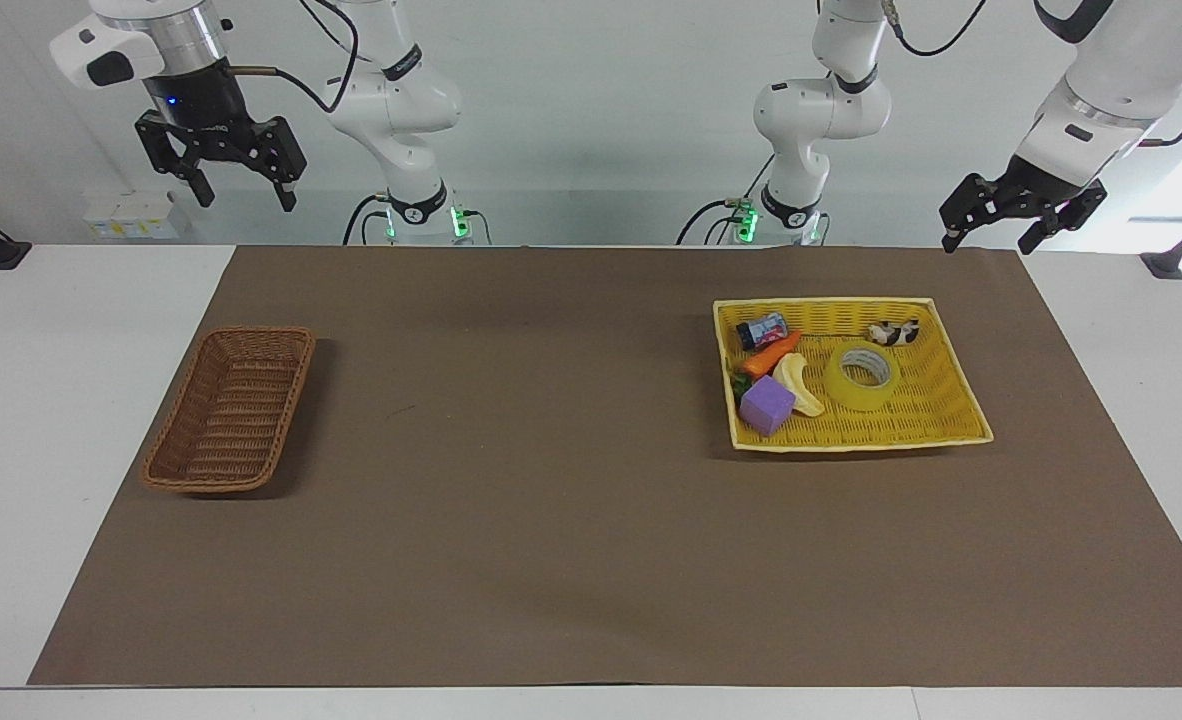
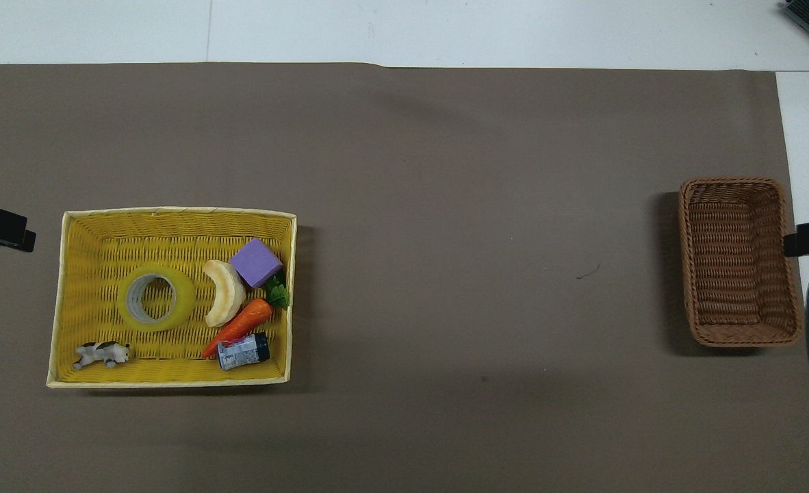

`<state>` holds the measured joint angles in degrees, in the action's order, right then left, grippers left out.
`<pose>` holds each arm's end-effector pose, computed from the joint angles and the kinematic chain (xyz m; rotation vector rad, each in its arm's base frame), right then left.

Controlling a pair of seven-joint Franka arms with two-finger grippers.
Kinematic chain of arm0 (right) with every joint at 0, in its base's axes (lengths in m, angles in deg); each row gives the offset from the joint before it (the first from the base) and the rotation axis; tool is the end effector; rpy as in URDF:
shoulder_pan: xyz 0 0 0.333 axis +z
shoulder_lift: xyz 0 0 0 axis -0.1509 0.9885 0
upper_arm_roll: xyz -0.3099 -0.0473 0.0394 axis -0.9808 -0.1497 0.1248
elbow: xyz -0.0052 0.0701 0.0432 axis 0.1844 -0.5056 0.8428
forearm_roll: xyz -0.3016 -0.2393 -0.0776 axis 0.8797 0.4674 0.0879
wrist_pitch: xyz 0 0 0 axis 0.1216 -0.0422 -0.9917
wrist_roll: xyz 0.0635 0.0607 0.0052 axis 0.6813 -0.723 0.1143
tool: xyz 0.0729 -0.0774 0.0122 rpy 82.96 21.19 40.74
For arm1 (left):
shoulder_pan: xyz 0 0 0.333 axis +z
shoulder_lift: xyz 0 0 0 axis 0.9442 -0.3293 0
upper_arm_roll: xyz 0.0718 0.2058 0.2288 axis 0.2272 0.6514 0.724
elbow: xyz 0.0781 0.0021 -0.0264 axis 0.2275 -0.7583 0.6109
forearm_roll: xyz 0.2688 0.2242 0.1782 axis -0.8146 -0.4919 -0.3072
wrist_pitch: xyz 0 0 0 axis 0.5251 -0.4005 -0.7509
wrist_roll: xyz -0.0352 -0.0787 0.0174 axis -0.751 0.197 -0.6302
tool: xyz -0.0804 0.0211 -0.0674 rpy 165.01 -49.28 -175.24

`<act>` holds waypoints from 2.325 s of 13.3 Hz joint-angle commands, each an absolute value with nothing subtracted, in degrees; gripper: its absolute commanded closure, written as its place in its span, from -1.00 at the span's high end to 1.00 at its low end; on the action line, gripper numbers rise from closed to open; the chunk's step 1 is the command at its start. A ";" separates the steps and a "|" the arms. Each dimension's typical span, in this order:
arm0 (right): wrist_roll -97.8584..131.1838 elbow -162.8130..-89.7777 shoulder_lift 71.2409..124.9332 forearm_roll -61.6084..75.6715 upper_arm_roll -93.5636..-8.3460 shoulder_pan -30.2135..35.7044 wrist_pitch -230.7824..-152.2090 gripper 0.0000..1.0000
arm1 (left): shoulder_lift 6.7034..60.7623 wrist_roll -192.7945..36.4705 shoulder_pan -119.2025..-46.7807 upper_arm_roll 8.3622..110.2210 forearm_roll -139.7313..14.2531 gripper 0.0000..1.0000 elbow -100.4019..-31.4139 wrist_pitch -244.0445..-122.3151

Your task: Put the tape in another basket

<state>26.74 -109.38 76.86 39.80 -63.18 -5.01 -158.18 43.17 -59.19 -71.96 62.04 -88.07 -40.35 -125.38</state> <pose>0.5084 -0.0195 0.6981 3.1105 -0.0984 0.0900 0.5393 -0.0137 0.6577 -3.1364 0.1367 0.0984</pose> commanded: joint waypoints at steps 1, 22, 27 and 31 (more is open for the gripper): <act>25.36 -108.85 76.94 38.76 -63.17 -5.52 -157.39 1.00 | 43.18 -59.55 -71.92 62.06 -89.11 1.00 -39.59 -124.69; 25.36 -108.76 76.94 38.76 -63.16 -5.52 -157.39 1.00 | 44.41 -59.64 -71.57 62.14 -88.58 1.00 -40.82 -119.77; 25.36 -108.76 76.94 38.76 -63.08 -5.52 -157.39 1.00 | 44.41 -59.64 -70.86 62.14 -88.58 1.00 -40.82 -119.77; 25.36 -108.76 76.94 38.76 -63.16 -5.52 -157.39 1.00 | 44.41 -59.64 -70.86 62.14 -88.58 1.00 -40.82 -119.77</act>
